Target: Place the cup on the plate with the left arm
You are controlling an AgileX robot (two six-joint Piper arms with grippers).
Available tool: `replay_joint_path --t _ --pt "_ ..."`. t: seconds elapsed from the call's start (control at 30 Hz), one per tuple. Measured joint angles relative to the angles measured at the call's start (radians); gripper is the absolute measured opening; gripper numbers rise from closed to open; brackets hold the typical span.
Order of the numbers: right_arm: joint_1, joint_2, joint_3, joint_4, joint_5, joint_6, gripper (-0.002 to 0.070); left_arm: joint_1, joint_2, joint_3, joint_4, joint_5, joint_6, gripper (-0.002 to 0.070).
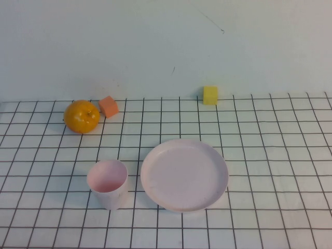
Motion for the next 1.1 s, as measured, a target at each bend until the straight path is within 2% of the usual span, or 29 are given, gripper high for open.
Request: replay_joint_path --t 0.9,1.1 --pt "0.000 0.000 0.000 0.000 0.000 0.000 -0.0002 0.000 0.000 0.000 0.000 -0.002 0.000 -0.0003" --pt "0.000 0.000 0.000 0.000 0.000 0.000 -0.0002 0.000 0.000 0.004 0.005 -0.107 0.000 -0.0003"
